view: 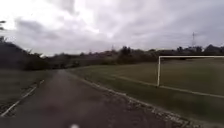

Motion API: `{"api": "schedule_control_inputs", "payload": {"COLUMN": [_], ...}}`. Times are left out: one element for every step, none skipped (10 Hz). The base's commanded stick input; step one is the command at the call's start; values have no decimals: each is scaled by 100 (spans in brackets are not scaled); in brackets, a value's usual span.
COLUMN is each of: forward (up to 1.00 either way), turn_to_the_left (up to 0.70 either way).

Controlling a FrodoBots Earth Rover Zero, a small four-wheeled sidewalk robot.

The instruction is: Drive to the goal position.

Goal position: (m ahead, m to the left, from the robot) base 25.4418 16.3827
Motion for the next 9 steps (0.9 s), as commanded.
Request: {"api": "schedule_control_inputs", "payload": {"forward": [0, 0, 1, 4, 7, 70, 70, 70, 70], "turn_to_the_left": [70, 70, 63, 39, 15, 1, 1, 1, 1]}}
